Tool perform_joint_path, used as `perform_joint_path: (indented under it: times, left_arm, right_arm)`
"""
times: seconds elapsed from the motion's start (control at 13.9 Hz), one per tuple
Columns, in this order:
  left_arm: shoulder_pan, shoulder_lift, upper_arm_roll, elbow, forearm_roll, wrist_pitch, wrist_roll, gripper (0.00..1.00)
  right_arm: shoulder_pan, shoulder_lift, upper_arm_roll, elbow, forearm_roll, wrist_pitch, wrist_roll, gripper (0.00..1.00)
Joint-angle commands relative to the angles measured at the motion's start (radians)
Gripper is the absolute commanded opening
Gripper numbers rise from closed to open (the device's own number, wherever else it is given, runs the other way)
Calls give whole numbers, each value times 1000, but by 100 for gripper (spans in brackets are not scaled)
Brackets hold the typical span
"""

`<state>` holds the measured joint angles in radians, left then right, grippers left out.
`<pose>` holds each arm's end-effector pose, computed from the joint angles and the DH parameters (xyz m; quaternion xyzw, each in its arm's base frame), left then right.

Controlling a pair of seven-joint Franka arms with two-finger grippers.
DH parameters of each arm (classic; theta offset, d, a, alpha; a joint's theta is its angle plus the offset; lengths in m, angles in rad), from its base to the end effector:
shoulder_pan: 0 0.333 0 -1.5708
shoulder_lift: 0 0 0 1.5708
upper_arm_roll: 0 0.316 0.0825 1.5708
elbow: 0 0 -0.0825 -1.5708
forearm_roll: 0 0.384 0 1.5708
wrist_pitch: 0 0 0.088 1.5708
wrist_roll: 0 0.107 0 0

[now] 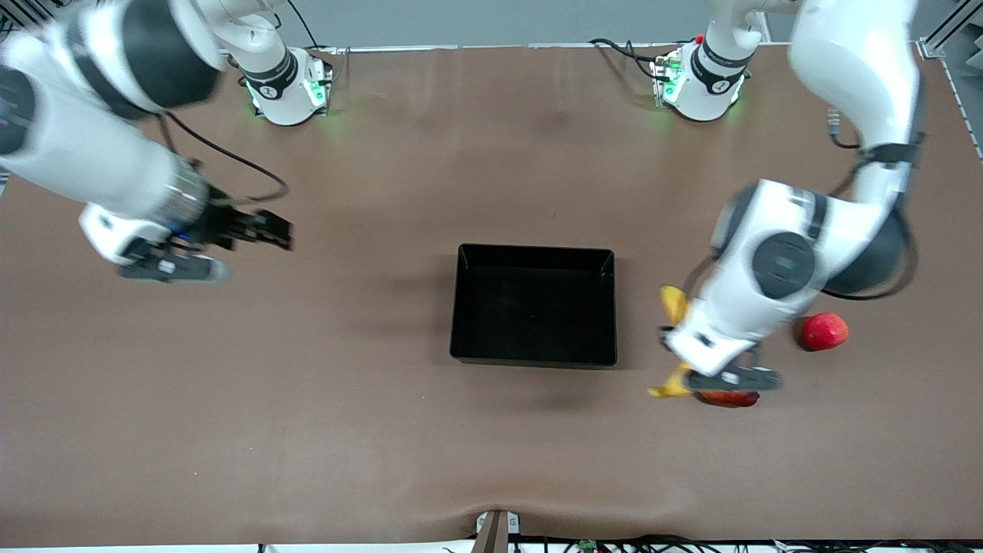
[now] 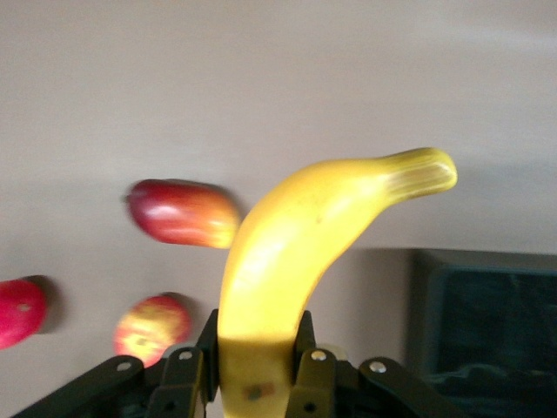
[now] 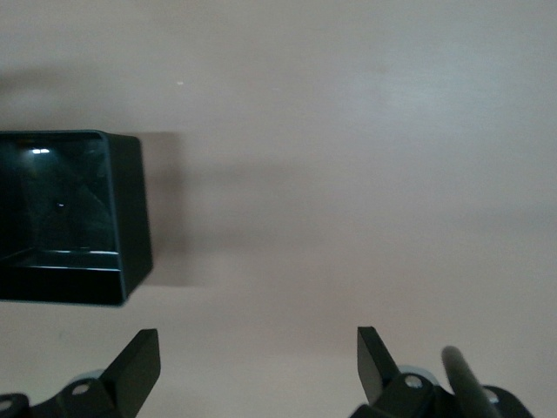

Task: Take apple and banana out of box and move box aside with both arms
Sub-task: 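Lift the banana out with the left gripper while the right gripper approaches the box, then place the banana by the mango while the right gripper grasps the box rim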

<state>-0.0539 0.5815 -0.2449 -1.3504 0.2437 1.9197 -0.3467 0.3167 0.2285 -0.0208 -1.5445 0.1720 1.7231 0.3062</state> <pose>0.6999 -0.1598 0.3942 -0.9989 -0.0021 -0.0177 0.0445 0.5953 0.1993 0.5158 -0.9961 0.0201 0.0481 0.0711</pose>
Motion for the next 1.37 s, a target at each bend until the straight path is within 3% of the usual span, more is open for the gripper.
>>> perform_joint_path:
  times: [0.0, 0.14, 0.36, 0.79, 1.15, 1.23, 1.3]
  left_arm:
    - [101, 24, -7, -12, 3, 46, 11, 0]
    - [132, 63, 18, -12, 37, 100, 15, 0]
    - [181, 124, 36, -9, 199, 165, 70, 0]
    - [189, 254, 96, -6, 216, 286, 132, 0]
    - [180, 290, 111, -6, 252, 286, 127, 0]
    - [180, 300, 111, -6, 256, 286, 127, 0]
    - [180, 307, 111, -6, 256, 286, 127, 8]
  right_arm:
    - [50, 112, -10, 17, 88, 106, 2, 100]
    - [149, 173, -11, 15, 90, 206, 25, 100]
    - [223, 282, -11, 18, 89, 369, 88, 100]
    - [308, 449, -11, 18, 90, 561, 90, 100]
    - [346, 485, -11, 18, 81, 590, 188, 47]
    - [346, 488, -11, 18, 77, 589, 183, 40]
    - [346, 488, -11, 18, 78, 589, 183, 19]
